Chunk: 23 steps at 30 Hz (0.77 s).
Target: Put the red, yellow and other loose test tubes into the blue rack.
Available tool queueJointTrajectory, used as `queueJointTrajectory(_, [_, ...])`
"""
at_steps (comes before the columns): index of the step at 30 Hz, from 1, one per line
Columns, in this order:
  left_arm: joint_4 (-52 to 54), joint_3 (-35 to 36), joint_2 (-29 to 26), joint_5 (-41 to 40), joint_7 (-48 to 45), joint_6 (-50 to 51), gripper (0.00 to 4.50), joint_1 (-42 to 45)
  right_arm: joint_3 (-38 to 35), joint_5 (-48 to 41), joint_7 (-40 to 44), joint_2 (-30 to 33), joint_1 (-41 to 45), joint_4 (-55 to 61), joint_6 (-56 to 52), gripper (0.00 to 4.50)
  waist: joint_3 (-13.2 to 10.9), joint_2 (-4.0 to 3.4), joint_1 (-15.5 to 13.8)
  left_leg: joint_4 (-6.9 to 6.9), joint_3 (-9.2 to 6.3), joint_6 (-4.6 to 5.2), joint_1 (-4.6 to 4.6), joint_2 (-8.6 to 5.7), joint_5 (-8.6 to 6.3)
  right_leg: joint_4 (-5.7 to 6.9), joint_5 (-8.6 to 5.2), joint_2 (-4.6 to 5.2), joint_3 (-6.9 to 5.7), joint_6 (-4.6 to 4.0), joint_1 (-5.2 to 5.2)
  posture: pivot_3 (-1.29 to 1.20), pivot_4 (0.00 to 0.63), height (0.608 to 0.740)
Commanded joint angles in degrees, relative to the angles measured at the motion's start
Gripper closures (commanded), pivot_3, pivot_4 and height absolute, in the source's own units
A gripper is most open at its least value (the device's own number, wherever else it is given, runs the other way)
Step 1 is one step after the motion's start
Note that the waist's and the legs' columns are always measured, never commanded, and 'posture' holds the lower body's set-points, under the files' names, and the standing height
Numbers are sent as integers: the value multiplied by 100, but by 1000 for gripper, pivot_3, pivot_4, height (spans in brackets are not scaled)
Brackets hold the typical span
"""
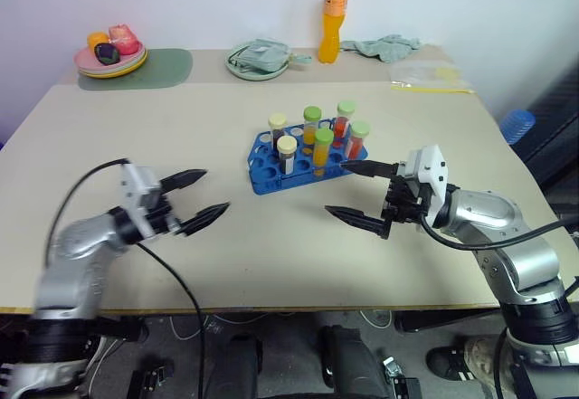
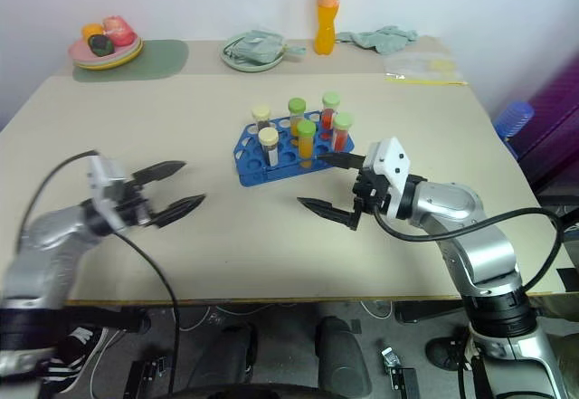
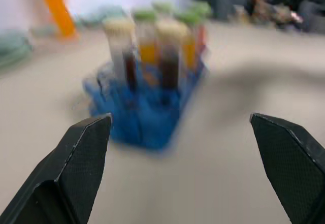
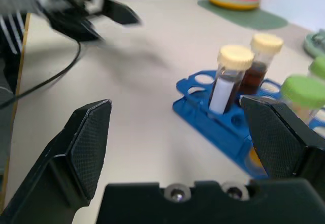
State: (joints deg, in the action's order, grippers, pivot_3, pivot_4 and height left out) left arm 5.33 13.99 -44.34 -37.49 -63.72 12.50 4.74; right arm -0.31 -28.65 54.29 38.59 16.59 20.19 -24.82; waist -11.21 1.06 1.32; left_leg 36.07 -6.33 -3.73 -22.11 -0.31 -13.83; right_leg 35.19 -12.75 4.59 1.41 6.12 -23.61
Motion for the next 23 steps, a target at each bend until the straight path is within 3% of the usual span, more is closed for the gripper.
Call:
queueJointTrajectory(1, [57,932,-616,-530,-666,343,17,-212,-346,-147,280,303,-229,123,85,0,-3,-2,-54,2,2,0,-1,-2,0,-3,-8,5,0,12,1,0,150,740])
queueJointTrajectory(5, [-174,1372,-1056,-469,-854,563,17,-418,-278,142,586,546,-322,-223,468,0,-2,0,-45,3,7,-1,-12,4,-1,-6,-12,5,-4,17,-10,0,150,740])
queueJointTrajectory(18, [626,1160,-213,-228,-531,213,17,-840,-600,198,941,884,-392,-759,681,0,-2,-2,-54,0,14,0,-25,5,-1,-7,2,5,-3,-3,-24,0,150,740])
queueJointTrajectory(23, [574,997,64,-78,-361,-7,17,-719,-670,406,870,1032,127,-1257,772,0,-2,-2,-29,2,19,0,-24,5,-1,-7,2,5,-1,-2,-25,0,150,740])
